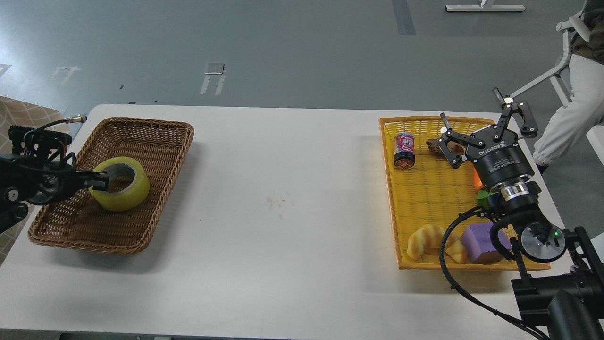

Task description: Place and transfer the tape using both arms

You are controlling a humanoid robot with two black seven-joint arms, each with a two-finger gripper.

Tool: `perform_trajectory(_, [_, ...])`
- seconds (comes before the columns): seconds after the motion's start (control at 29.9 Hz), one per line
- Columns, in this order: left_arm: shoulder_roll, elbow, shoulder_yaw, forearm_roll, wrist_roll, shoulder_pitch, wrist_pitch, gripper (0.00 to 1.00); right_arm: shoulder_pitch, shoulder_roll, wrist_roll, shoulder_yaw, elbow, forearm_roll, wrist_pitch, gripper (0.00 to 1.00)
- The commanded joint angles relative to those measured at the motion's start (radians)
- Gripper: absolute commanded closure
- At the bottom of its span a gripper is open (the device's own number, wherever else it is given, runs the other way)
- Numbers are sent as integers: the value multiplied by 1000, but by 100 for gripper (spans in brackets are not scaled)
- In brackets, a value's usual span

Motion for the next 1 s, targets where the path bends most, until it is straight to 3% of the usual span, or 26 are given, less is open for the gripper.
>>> perform_trajectory(0.0, [0,0,0,-2,2,0,-1,100,0,0,0,0,0,0,0,0])
perform_trajectory(0.07, [0,0,0,-4,2,0,-3,100,0,0,0,0,0,0,0,0])
perform_trajectory(0.13, [0,0,0,-4,2,0,-4,92,-1,0,0,0,0,0,0,0])
perform_trajectory(0.17, [0,0,-2,-5,2,-2,-6,65,0,0,0,1,0,0,0,0])
perform_trajectory(0.23, [0,-3,-5,-5,2,-3,-4,29,0,0,0,1,0,0,0,0])
perform_trajectory(0.37, [0,-15,-9,-16,1,-8,-7,20,-1,0,0,1,0,0,0,0])
perform_trajectory(0.6, [3,-20,-11,-116,-1,-40,-11,16,-6,0,0,1,2,0,0,0])
perform_trajectory(0.97, [6,-53,-18,-483,-79,-264,-70,6,-6,-2,0,1,3,0,0,0])
